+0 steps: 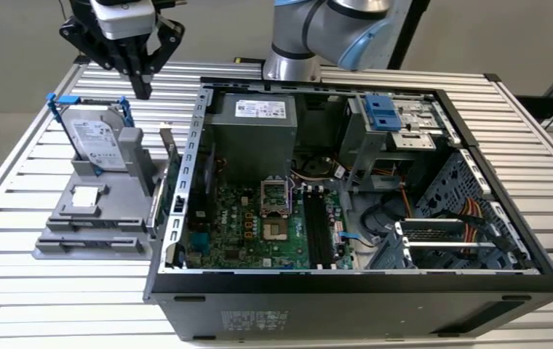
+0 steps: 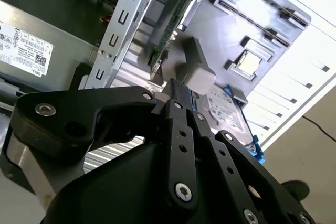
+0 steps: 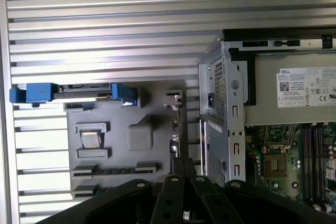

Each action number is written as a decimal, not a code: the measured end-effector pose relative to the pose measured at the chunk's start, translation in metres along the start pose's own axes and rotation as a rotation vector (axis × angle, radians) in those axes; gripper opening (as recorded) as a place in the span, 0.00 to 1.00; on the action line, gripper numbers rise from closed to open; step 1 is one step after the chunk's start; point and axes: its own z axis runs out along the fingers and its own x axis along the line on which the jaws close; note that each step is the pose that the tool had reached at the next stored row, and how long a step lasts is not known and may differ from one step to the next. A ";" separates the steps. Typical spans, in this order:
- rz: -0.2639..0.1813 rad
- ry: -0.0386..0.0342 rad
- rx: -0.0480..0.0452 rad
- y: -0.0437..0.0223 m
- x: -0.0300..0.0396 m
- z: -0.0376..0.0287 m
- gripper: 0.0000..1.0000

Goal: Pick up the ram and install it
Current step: 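Reach for the ram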

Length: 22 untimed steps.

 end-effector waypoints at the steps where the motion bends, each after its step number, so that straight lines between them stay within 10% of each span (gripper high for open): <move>1: 0.000 0.0000 0.0000 -0.0001 0.0010 0.0000 0.00; 22: -0.001 0.0005 0.0000 -0.0020 0.0307 -0.0005 0.00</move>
